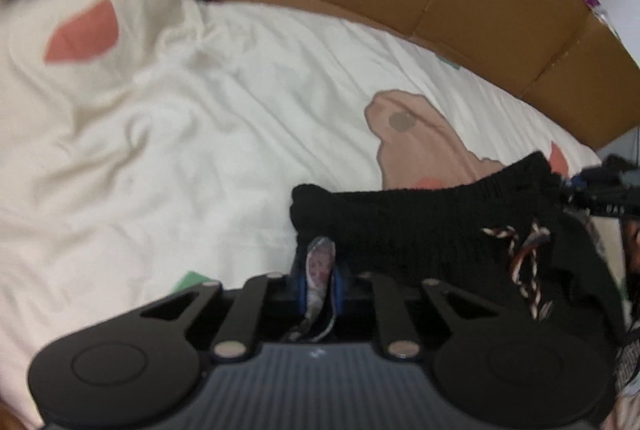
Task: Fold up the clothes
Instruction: 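Lift the black shorts by the waistband with both tools, then lower the shorts flat onto the duvet and open both tools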
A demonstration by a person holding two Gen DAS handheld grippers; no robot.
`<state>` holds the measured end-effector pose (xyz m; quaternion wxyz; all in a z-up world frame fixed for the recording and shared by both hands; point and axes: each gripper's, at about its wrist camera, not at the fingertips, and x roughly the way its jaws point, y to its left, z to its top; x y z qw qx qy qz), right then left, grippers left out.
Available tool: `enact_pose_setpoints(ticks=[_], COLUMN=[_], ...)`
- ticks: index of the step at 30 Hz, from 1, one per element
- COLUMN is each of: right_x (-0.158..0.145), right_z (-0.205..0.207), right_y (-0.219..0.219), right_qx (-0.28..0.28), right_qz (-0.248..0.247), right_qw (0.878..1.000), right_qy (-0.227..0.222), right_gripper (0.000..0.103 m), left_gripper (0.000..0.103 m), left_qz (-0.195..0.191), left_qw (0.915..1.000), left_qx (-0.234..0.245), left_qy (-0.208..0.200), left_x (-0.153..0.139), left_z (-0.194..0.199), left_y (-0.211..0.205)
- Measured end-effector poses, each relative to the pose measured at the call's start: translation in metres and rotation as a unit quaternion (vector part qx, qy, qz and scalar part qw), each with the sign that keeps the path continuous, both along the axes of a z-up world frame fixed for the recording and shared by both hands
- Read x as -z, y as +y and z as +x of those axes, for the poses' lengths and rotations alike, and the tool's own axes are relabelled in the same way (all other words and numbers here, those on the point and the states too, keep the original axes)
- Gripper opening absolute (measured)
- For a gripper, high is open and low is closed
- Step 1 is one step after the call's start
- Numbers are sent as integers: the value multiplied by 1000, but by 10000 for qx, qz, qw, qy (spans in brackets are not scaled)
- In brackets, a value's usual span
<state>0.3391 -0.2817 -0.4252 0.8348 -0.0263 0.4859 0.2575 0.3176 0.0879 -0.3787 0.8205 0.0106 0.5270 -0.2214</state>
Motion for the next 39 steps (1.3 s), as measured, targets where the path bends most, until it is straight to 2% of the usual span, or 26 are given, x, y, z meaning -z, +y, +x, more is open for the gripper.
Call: enact_pose_setpoints(ticks=[3, 6, 13, 23, 31, 39], right_x=[-12, -26, -58, -66, -67, -71], right_z=[-2, -2, 5, 45, 74, 92], right_y=[5, 11, 32, 39, 50, 60], right_qx=[-321, -358, -342, 8, 468, 494], right_qz=[-442, -720, -1150, -1227, -1077, -1292], right_qw=[9979, 9944, 9839, 9831, 9861, 9824], right_qy=[-350, -680, -1324, -1357, -1175, -1259], right_gripper=[10, 10, 9, 9, 9, 9], left_gripper=[9, 8, 8, 6, 6, 6], left_qz=[403, 787, 1146, 1371, 1481, 1708], left_qw=[9984, 9940, 9856, 9797, 9749, 9699], left_qx=[128, 322, 276, 220, 69, 155], left_qy=[-380, -681, -1210, -1444, -1663, -1728], left_x=[-17, -32, -60, -62, -64, -66], left_z=[-7, -11, 9, 52, 79, 105], left_y=[-5, -13, -16, -21, -22, -26])
